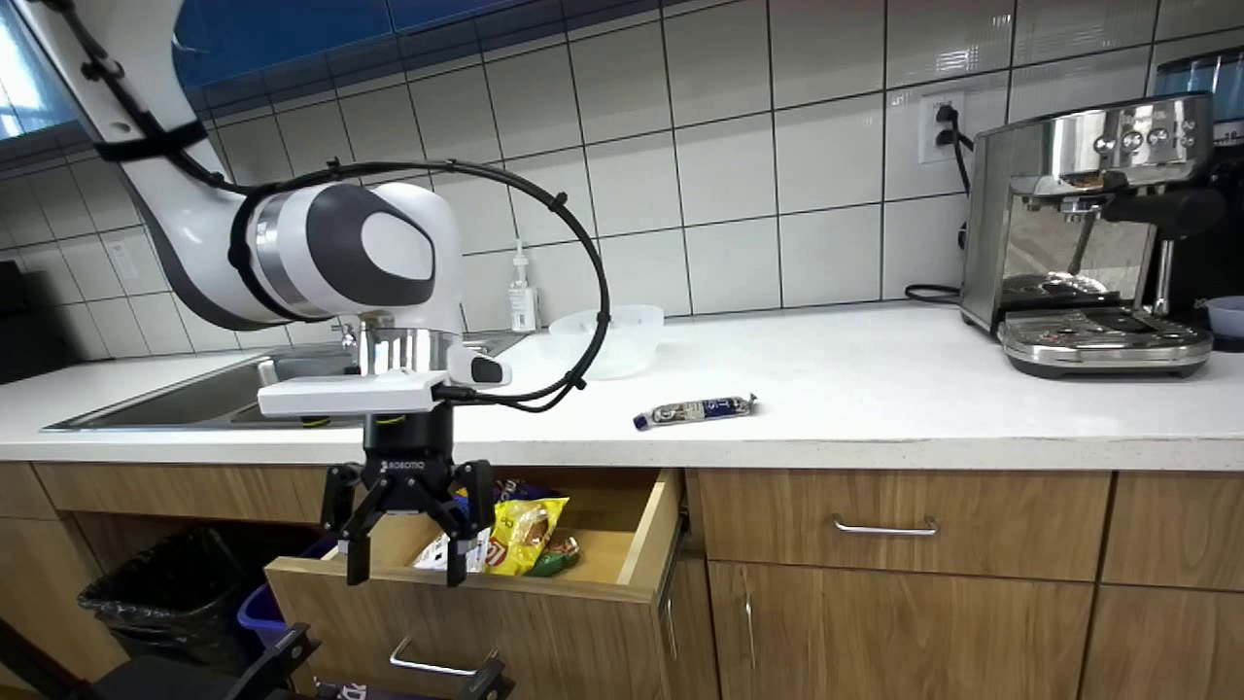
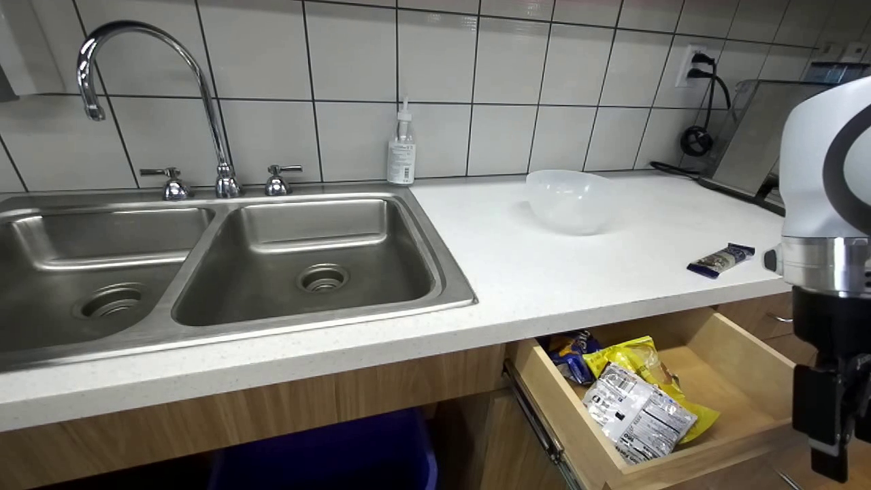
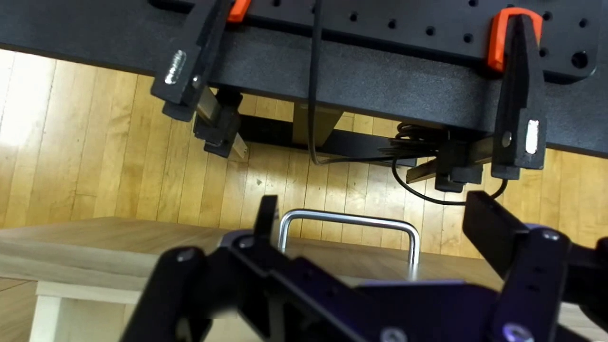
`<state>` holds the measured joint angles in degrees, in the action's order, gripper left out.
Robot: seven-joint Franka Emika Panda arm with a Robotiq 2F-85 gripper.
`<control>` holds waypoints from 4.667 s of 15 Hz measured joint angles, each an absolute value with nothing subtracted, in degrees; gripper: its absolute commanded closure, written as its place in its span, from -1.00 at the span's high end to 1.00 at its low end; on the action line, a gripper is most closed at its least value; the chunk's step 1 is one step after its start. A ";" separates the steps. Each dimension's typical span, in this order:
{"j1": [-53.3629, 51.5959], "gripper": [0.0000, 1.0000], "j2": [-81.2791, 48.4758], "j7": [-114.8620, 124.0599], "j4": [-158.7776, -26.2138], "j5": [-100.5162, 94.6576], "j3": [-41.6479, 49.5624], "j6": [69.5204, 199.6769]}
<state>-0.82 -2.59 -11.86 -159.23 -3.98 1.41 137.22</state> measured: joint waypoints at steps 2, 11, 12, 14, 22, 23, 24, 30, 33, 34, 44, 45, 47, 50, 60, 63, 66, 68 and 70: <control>-0.82 1.00 -3.84 -11.87 -159.23 -4.92 1.41 137.71; -0.83 1.00 -9.56 -11.72 -159.20 -11.58 1.41 145.27; -0.84 1.00 -9.92 -11.71 -159.18 -12.04 1.41 146.56; -0.84 1.00 -10.32 -11.59 -159.20 -12.27 1.41 148.36; -0.83 1.00 -10.79 -7.73 -159.20 -12.16 1.80 154.50; -0.83 1.00 -10.91 -7.07 -159.22 -12.15 1.94 155.44; -0.83 1.00 -11.03 -6.42 -159.23 -12.15 2.07 156.42; -0.91 1.00 -12.41 -2.57 -159.25 -12.22 4.14 163.65; -1.50 1.00 -13.19 -1.33 -159.25 -12.27 5.76 166.76; -1.75 1.00 -13.38 -1.01 -159.25 -12.27 6.18 167.42; -5.06 1.00 -13.93 1.20 -159.26 -12.29 9.52 169.97; -5.25 1.00 -13.93 1.33 -159.26 -12.29 9.77 170.42; -5.37 1.00 -13.87 1.48 -159.13 -12.28 10.13 171.39; -5.38 1.00 -13.58 1.60 -158.92 -12.28 10.60 172.40; -5.80 1.00 -14.69 1.61 -156.20 -12.01 10.48 172.45; -5.84 1.00 -15.85 1.61 -154.28 -11.62 10.17 172.42; -5.83 1.00 -17.20 1.61 -152.09 -10.58 9.72 172.39; -5.83 1.00 -18.17 1.61 -150.49 -10.01 9.50 172.39; -5.83 1.00 -19.13 1.61 -148.93 -9.76 9.32 172.39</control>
<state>-5.83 -19.13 1.61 -148.93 -9.76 9.32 172.39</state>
